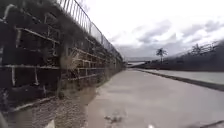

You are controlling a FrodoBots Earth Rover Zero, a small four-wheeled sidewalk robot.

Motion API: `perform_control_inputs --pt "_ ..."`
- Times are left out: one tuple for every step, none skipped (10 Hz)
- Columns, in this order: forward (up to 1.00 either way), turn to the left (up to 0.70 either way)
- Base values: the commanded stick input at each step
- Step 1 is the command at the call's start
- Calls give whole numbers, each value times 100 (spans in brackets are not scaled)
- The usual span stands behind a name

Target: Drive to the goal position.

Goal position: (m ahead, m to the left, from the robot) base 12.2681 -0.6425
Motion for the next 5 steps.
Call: perform_control_inputs --pt "100 -27" --pt "100 -27" --pt "100 0" --pt "100 0" --pt "100 0"
